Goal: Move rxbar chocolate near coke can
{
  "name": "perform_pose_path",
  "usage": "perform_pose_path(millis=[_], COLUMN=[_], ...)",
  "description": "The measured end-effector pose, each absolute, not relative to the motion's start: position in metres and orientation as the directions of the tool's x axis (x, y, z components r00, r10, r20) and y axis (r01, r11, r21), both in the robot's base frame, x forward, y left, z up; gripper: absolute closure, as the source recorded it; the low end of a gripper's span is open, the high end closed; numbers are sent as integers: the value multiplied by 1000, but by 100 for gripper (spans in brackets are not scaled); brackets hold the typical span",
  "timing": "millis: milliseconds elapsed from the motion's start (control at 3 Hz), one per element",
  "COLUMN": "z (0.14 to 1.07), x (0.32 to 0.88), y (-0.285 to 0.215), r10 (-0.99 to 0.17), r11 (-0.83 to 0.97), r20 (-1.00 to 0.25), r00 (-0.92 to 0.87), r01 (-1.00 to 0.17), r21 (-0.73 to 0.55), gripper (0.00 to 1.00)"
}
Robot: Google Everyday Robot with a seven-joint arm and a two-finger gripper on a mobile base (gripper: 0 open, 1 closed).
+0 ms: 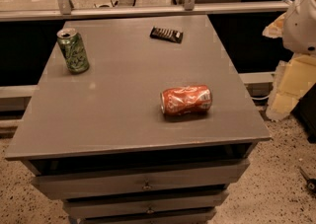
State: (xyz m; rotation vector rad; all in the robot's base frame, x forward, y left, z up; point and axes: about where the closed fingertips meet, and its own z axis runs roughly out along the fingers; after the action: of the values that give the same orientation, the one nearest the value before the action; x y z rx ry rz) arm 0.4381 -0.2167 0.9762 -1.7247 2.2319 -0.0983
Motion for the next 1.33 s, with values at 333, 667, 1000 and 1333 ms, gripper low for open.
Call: perform_pose_path(millis=[333,667,1000,1333], z=[976,973,970,967], x=[438,451,488,544], y=[-217,-206,-187,-166], r10=[-953,-955,-951,-926], r11=[270,248,203,161], r20=[-207,-228,-284,-377], r00=[-221,-192,-120,-24], r01=[-931,-936,-937,-928], r21=[-246,-250,-283,-336], gripper=[0,0,0,0])
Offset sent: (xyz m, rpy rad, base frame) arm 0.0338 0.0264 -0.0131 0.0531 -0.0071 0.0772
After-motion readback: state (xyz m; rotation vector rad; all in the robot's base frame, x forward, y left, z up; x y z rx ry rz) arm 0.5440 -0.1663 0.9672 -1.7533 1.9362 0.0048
